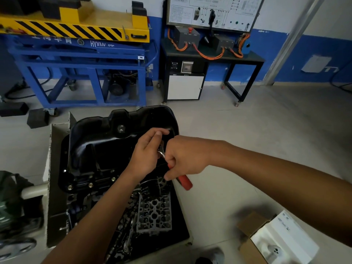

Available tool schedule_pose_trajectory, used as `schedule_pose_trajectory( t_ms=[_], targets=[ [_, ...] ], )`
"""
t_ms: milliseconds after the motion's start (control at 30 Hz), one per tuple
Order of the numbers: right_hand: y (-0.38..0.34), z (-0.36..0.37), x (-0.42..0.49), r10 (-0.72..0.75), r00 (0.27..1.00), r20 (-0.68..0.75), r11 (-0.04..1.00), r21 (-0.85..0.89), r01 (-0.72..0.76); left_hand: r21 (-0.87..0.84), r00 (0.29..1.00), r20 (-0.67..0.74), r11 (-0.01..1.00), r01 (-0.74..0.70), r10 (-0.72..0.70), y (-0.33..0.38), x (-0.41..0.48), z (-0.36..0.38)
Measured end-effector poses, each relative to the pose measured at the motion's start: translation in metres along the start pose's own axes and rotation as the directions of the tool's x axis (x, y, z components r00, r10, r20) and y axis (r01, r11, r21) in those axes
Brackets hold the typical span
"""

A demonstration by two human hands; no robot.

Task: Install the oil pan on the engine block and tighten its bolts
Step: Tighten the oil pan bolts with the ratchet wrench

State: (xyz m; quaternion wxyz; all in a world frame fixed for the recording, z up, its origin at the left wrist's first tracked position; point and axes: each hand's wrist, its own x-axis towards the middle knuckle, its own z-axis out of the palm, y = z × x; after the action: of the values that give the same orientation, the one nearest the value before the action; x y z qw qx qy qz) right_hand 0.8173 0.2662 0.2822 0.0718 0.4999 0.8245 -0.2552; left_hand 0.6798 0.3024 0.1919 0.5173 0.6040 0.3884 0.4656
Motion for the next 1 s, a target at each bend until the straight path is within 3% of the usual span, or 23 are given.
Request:
schedule_pose_trajectory(
  t_ms=[100,233,367,467,633,767,900,1000],
  targets=[
    [0.008,-0.010,-0.001,0.048,0.998,0.047,0.996,-0.079,-0.044,-0.038,0.998,0.051,0.999,0.026,-0.024,0.004,-0.002,-0.002],
    [0.018,-0.023,-0.003,0.125,0.992,-0.005,0.956,-0.266,-0.122,-0.042,0.995,0.091,0.998,0.053,-0.049,0.005,-0.003,0.001],
    [0.027,-0.024,0.002,0.113,0.961,-0.254,0.859,-0.461,-0.223,-0.032,0.986,0.160,0.999,0.042,-0.037,0.007,-0.005,0.005],
    [0.031,-0.020,0.010,0.047,0.918,-0.393,0.827,-0.501,-0.256,-0.032,0.978,0.199,0.997,0.064,-0.057,0.009,-0.003,0.007],
    [0.040,-0.011,0.017,0.046,0.887,-0.460,0.861,-0.432,-0.268,-0.043,0.969,0.236,0.995,0.091,-0.078,0.009,0.001,0.004],
    [0.042,-0.008,0.007,0.073,0.896,-0.437,0.900,-0.359,-0.248,-0.074,0.993,0.102,0.995,0.060,-0.052,0.004,0.001,0.005],
    [0.030,-0.002,-0.003,0.084,0.957,-0.277,0.971,-0.193,-0.141,-0.101,0.999,-0.011,0.994,0.029,-0.030,0.000,0.007,0.007],
    [0.020,0.009,-0.006,0.098,0.989,-0.107,0.992,0.095,-0.088,-0.001,1.000,-0.009,1.000,-0.023,0.023,-0.002,0.009,0.009]
  ],
)
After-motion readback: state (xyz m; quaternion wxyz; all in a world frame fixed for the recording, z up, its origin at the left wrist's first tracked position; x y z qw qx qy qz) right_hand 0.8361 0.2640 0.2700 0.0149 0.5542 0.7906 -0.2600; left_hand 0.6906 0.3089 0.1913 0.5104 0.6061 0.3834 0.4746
